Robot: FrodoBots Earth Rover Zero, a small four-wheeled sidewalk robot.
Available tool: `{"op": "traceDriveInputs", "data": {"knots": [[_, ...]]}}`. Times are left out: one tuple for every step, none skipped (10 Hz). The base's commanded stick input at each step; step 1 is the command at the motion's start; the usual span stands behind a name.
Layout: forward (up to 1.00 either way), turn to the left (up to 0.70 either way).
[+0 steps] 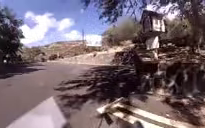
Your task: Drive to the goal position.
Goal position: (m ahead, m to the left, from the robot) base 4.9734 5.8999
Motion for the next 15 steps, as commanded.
{"op": "traceDriveInputs", "data": {"knots": [[0.50,0.00],[0.50,0.00],[0.50,0.00],[0.50,0.00],[0.50,0.00],[0.50,0.00],[0.50,0.00],[0.50,0.00],[0.50,0.00],[0.50,0.00],[0.50,0.00],[0.50,0.00],[0.50,0.00],[0.50,0.00],[0.50,0.00]]}}
